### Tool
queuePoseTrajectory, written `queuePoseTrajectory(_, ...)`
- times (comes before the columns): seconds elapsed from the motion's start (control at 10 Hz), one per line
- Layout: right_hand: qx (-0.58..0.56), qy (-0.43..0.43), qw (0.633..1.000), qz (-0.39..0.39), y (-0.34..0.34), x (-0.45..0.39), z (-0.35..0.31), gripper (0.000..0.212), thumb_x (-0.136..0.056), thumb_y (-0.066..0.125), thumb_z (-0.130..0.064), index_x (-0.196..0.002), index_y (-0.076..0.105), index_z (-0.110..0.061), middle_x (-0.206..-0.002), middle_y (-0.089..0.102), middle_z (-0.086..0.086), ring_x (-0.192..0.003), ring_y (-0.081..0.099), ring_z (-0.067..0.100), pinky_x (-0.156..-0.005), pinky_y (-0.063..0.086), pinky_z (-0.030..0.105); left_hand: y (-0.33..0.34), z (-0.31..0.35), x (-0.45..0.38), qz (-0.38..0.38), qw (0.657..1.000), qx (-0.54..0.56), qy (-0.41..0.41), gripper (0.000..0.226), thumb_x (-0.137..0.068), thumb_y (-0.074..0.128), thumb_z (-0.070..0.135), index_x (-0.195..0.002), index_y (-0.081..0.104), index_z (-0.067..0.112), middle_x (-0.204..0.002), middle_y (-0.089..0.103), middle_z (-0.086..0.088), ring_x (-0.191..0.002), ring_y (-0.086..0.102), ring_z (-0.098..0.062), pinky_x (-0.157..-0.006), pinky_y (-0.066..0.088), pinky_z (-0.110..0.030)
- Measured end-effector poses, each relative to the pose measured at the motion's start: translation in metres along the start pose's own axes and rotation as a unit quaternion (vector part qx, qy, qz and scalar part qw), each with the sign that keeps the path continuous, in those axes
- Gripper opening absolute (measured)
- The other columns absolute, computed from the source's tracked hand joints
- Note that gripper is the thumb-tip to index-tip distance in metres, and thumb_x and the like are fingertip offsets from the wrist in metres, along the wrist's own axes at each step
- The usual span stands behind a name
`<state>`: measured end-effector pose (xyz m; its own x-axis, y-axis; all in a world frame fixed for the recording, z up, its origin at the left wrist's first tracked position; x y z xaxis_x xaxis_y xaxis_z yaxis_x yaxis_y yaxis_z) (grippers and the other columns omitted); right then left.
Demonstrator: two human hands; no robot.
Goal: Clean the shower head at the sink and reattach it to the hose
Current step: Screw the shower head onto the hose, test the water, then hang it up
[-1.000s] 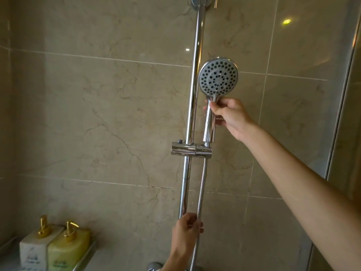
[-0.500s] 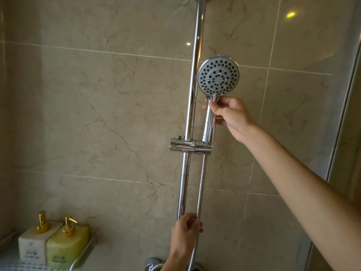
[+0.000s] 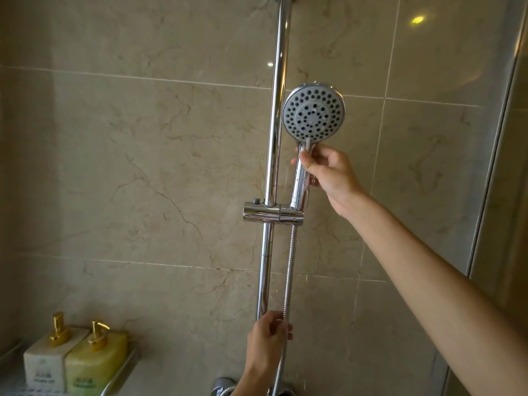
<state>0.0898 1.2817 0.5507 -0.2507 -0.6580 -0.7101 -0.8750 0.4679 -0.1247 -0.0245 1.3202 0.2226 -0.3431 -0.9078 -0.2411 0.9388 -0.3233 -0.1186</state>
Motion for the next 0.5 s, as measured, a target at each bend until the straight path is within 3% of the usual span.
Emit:
queuePoseTrajectory(0.1,0.016,0.000,1.000,-0.008,0.001,0.004,-0.001,0.015,-0.098,0.061,-0.023,-0.106,0.067,-0.012,-0.092,0.075,0.000,-0.086,0.059,0.018,-0.067,0.048,0.022,-0.001,0.004,0.002,0.002,1.000,-0.016,-0.001,0.015,-0.093,0.060,0.009,-0.093,0.069,0.020,-0.078,0.076,-0.001,-0.071,0.072,-0.010,-0.061,0.052,-0.017)
queuePoseTrajectory(0.2,0.024,0.021,0.999,-0.037,0.001,0.009,0.001,0.023,-0.100,0.058,-0.022,-0.115,0.063,-0.006,-0.099,0.074,0.006,-0.077,0.054,0.019,-0.062,0.050,0.020,-0.008,0.012,0.003,0.006,0.998,-0.068,0.009,0.014,-0.093,0.059,0.013,-0.093,0.071,0.020,-0.080,0.076,0.002,-0.069,0.068,-0.004,-0.059,0.048,-0.013)
queuePoseTrajectory(0.3,0.025,0.038,0.998,-0.041,-0.004,0.012,0.008,0.018,-0.098,0.061,-0.028,-0.109,0.067,-0.014,-0.103,0.074,0.007,-0.076,0.058,0.011,-0.075,0.054,0.032,-0.015,0.019,0.001,0.002,0.992,-0.124,0.023,0.013,-0.094,0.059,0.021,-0.096,0.072,0.023,-0.086,0.075,0.008,-0.081,0.069,-0.009,-0.061,0.046,-0.010)
queuePoseTrajectory(0.4,0.045,0.060,0.996,-0.040,-0.010,0.021,0.013,0.020,-0.095,0.063,-0.036,-0.102,0.068,-0.018,-0.088,0.070,-0.005,-0.091,0.065,0.016,-0.100,0.050,0.050,-0.024,0.020,-0.009,-0.026,0.985,-0.169,0.025,0.018,-0.095,0.059,0.021,-0.106,0.074,0.019,-0.094,0.075,0.006,-0.084,0.070,-0.007,-0.081,0.058,-0.024)
queuePoseTrajectory(0.5,0.037,0.074,0.996,-0.028,-0.016,0.037,0.014,0.024,-0.100,0.056,-0.031,-0.106,0.066,-0.011,-0.090,0.070,-0.002,-0.087,0.067,0.014,-0.094,0.053,0.049,-0.034,0.027,-0.014,-0.032,0.983,-0.182,0.021,0.014,-0.096,0.059,0.021,-0.098,0.073,0.019,-0.090,0.074,0.005,-0.082,0.070,-0.009,-0.083,0.060,-0.031)
Point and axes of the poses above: each hand's wrist, its own x-axis away from the middle knuckle, its own y-axis out of the palm, z = x × y, the point moved 8 cm from there along -x, towards the middle knuckle
